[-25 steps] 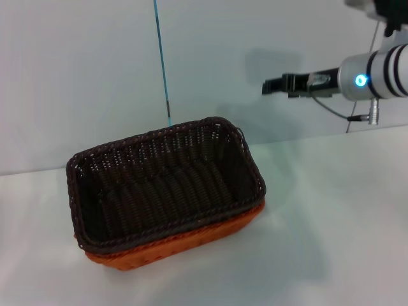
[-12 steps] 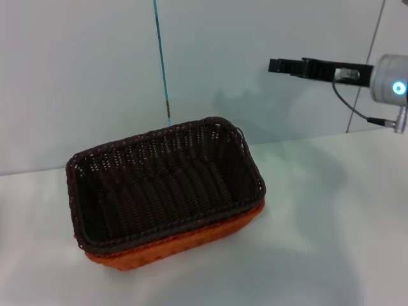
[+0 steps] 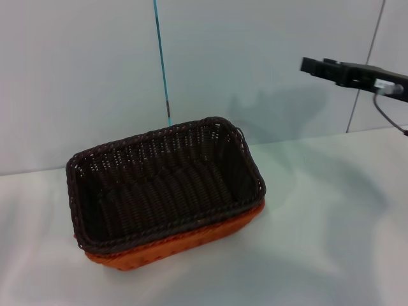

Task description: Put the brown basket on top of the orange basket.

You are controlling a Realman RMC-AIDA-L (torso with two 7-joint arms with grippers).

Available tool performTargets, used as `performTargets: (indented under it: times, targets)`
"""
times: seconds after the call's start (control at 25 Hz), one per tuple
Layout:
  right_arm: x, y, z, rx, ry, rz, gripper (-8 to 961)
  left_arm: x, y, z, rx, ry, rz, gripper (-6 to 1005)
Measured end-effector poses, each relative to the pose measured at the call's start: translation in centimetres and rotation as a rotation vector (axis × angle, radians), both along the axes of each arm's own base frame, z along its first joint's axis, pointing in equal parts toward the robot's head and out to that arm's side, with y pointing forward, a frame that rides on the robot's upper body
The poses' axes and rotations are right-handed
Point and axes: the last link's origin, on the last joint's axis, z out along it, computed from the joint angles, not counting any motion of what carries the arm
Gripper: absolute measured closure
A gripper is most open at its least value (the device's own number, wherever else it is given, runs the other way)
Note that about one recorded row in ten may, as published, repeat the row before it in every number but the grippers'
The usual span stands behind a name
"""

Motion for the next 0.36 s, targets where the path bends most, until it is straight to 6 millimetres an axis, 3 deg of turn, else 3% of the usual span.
performTargets:
  times: [0.36]
  targets:
    - [3.1,-0.9,-0.3,0.035,-0.055,-0.002,318,0.1,0.1,-1.4,-0.002,-0.046,-0.018,144]
